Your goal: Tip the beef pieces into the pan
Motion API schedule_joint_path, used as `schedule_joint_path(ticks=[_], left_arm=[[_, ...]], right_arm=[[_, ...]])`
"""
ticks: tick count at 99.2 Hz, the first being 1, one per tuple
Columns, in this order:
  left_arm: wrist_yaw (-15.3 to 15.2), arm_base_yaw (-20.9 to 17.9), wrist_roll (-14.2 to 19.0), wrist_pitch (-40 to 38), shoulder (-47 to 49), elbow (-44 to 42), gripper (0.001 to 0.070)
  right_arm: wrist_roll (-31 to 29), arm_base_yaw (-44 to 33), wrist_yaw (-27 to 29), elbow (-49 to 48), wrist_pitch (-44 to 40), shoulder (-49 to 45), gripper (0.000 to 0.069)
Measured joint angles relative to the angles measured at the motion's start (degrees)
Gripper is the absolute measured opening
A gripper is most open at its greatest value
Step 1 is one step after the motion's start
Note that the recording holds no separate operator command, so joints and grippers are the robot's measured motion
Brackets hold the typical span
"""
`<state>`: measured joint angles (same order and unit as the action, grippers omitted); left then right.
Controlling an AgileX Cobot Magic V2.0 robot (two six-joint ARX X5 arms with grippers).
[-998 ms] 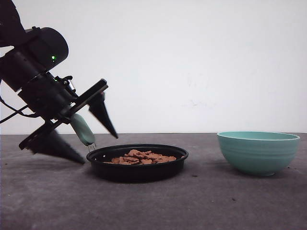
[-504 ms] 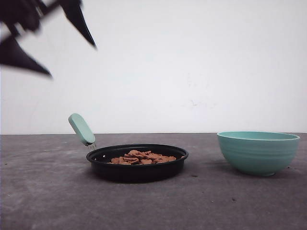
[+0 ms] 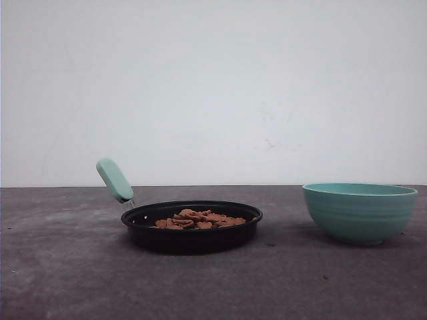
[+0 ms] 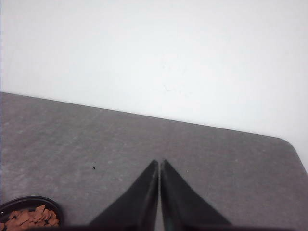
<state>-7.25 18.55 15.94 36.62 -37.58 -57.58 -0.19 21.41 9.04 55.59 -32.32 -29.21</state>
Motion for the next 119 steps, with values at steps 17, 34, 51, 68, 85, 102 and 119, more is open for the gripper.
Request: schedule_joint_path(ticks=[17, 34, 51, 68, 85, 102, 119], left_arm=[[-3.54, -0.02, -0.11, 1.51, 1.99, 0.02, 0.0023], [-3.56, -0.02, -0.11, 1.4, 2.73, 0.02, 0.0023], [-3.56, -0.02, -0.11, 1.4, 2.67, 0.02, 0.0023], [-3.56, -0.02, -0.11, 1.4, 2.67, 0.02, 0.0023], [-3.56, -0.02, -0.11, 1.4, 2.67, 0.02, 0.0023], [-3.56, -0.02, -0.11, 1.4, 2.67, 0.02, 0.0023], [-3.56, -0.02, -0.11, 1.4, 2.69, 0.02, 0.0023]], right_arm=[[0.26, 0.02, 0.02, -0.04, 0.31, 0.09, 0.0003], [0.37, 0.02, 0.0, -0.04, 0.33, 0.07, 0.0003], [0.39, 0.02, 0.02, -0.04, 0.33, 0.09, 0.0003], [0.39, 0.02, 0.0, -0.04, 0.33, 0.09, 0.0003], [0.37, 0.02, 0.17, -0.04, -0.57, 1.16, 0.0003], [1.57, -2.8, 2.8, -3.17, -9.79, 6.75, 0.0003], [3.28, -8.87, 4.15, -19.19, -3.82, 14.47, 0.0003]])
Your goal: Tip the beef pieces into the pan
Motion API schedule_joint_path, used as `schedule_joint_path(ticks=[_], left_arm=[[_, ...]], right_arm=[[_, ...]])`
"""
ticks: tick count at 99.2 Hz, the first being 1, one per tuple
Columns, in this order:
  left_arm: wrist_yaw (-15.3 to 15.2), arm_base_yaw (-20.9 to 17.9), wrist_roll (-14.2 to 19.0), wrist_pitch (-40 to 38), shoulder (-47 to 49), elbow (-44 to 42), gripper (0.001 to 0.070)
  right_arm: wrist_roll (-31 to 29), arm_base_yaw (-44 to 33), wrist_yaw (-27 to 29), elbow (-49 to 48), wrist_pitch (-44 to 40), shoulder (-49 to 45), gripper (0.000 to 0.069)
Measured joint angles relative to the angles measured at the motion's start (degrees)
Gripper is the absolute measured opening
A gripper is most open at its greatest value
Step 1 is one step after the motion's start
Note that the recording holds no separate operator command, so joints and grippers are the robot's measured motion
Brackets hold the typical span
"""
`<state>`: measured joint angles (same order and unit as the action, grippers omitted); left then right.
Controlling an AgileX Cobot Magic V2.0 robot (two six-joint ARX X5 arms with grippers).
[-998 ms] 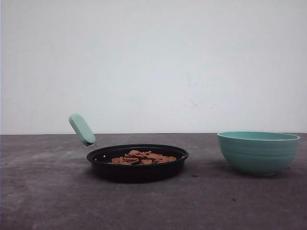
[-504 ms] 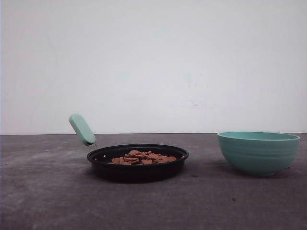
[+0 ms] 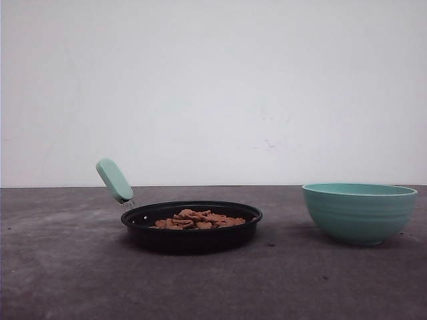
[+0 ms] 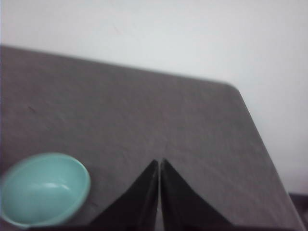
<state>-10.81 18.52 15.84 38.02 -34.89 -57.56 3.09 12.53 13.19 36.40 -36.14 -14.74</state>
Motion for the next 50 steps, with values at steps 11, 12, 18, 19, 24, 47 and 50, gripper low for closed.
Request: schedule_joint_path(ticks=[11, 12, 18, 19, 24, 47, 50], left_arm=[[0.0, 0.0, 0.0, 0.0, 0.0, 0.0, 0.0023], [0.0, 0.0, 0.0, 0.0, 0.0, 0.0, 0.0023], [0.0, 0.0, 0.0, 0.0, -0.02, 0.0, 0.0023], [0.0, 0.0, 0.0, 0.0, -0.02, 0.0, 0.0023], [0.0, 0.0, 0.0, 0.02, -0.02, 0.0, 0.0023], [0.0, 0.0, 0.0, -0.02, 0.09, 0.0, 0.0023], [0.0, 0.0, 0.0, -0.02, 0.09, 0.0, 0.0023]], right_arm=[[-2.19, -2.47, -5.29, -12.68, 9.66, 8.02, 0.0003], [-2.58, -2.73, -6.01, -13.75, 10.51, 8.81, 0.0003], [-5.84, -4.55, -11.58, -20.15, 15.63, 13.18, 0.0003], [-6.43, -4.87, -12.41, -21.07, 16.13, 13.68, 0.0003], [-8.85, -6.51, -16.9, -25.22, 17.92, 14.78, 0.0003], [-10.91, -9.92, -26.6, -34.73, 24.9, 14.67, 0.0002], [-10.82, -9.99, -25.97, -35.19, 26.36, 14.71, 0.0002]])
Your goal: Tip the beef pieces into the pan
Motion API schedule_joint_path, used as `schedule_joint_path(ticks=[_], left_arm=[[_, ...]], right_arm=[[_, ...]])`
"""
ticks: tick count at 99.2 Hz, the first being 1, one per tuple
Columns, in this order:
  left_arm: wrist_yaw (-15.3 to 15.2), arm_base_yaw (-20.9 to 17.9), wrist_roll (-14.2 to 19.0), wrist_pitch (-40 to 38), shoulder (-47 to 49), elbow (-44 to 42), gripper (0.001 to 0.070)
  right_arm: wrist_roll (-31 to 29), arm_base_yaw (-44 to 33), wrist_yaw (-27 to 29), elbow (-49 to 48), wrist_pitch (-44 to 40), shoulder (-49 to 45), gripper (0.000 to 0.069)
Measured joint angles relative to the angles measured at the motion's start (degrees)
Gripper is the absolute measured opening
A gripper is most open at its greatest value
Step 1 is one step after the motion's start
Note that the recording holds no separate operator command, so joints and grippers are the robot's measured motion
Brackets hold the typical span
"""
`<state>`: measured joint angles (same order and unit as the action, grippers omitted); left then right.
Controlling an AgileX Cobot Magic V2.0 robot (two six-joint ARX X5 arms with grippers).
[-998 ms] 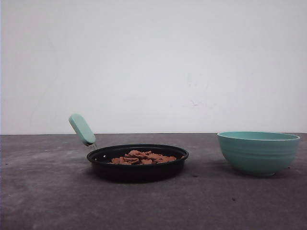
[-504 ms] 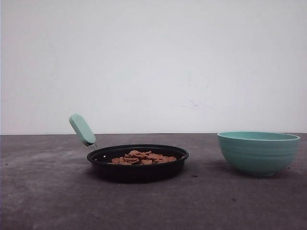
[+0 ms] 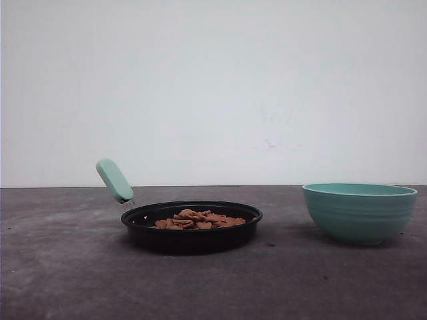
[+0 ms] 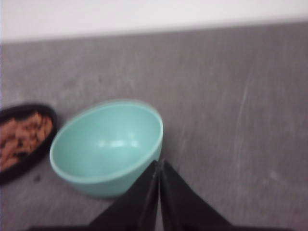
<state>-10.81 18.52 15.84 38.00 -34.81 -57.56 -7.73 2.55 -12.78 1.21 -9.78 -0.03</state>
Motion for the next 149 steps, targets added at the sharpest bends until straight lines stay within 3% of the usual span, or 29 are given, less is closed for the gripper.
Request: schedule_joint_path(ticks=[17, 98, 109, 122, 131, 138, 149], left_arm=[[0.0, 0.0, 0.0, 0.02, 0.0, 0.0, 0.0023], [0.0, 0.0, 0.0, 0.02, 0.0, 0.0, 0.0023], [-0.13, 2.05, -0.11, 0.59, 1.33, 0.0, 0.0023], [-0.96, 2.08, -4.5, -0.72, 5.05, 0.02, 0.0023], [-1.14, 0.11, -8.83, -2.58, 9.44, 2.08, 0.0023], [-1.33, -2.84, -11.8, -5.53, 14.14, 7.93, 0.0023], [-0.72, -6.45, -13.35, -10.91, 21.24, 21.77, 0.0023]], right_arm=[[0.2, -0.61, 2.23, -0.13, 0.11, -0.11, 0.0002], [0.24, 0.11, 2.27, -0.13, 0.17, -0.11, 0.0002], [0.24, 0.11, 2.27, -0.13, 0.17, -0.11, 0.0002], [0.26, 0.11, 2.27, -0.13, 0.17, -0.11, 0.0002], [0.26, 0.11, 2.27, -0.13, 0.17, -0.11, 0.0002], [0.26, 0.11, 2.25, -0.15, 0.17, -0.11, 0.0002], [0.26, 0.11, 2.27, -0.15, 0.2, -0.11, 0.0002]])
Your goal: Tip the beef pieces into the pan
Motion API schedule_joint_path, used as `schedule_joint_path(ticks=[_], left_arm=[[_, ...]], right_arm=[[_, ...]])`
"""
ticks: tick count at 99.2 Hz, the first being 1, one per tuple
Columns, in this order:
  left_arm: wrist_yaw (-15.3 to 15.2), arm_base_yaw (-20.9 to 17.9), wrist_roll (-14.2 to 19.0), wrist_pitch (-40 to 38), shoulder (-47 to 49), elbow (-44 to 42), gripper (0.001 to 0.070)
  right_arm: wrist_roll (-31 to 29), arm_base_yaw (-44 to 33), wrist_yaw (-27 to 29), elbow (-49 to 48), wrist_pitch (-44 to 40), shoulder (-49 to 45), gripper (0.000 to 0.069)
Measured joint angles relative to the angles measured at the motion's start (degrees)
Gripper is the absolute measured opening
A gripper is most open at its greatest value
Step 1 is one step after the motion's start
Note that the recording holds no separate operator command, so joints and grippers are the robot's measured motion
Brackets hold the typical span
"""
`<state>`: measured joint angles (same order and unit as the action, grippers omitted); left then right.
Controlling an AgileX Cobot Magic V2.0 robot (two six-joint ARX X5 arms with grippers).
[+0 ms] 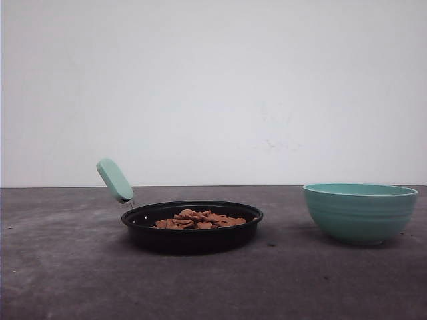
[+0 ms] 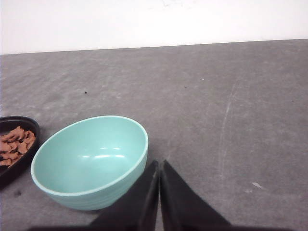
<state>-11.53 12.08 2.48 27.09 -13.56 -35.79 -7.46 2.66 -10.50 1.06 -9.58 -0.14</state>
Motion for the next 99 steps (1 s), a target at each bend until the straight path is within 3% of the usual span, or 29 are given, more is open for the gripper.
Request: schedule_joint_path(ticks=[8, 17, 28, 35, 66, 99], left_arm=[[3.5, -2.21, 0.7, -4.44, 5.84, 11.06, 0.0023], [7.67, -3.78, 4.26, -8.02, 11.89, 22.03, 0.0023], [8.57, -5.18, 9.01, -8.5, 12.94, 31.1, 0.0023], [8.74, -5.68, 10.34, -10.73, 12.87, 31.89, 0.002], [8.55, -7.19, 4.31, -12.15, 13.35, 32.33, 0.002], [8.68, -7.19, 3.58, -12.24, 13.35, 32.33, 0.002]], right_arm=[[0.0, 0.0, -0.02, 0.0, -0.02, 0.0, 0.0002], [0.0, 0.0, -0.02, 0.0, -0.02, 0.0, 0.0002], [0.0, 0.0, -0.04, 0.0, 0.0, 0.0, 0.0002], [0.02, 0.0, 0.0, -0.04, 0.04, -0.07, 0.0002], [0.11, 0.0, 0.0, -0.04, 0.09, -0.07, 0.0002], [0.11, 0.0, 0.0, -0.04, 0.09, -0.07, 0.0002]])
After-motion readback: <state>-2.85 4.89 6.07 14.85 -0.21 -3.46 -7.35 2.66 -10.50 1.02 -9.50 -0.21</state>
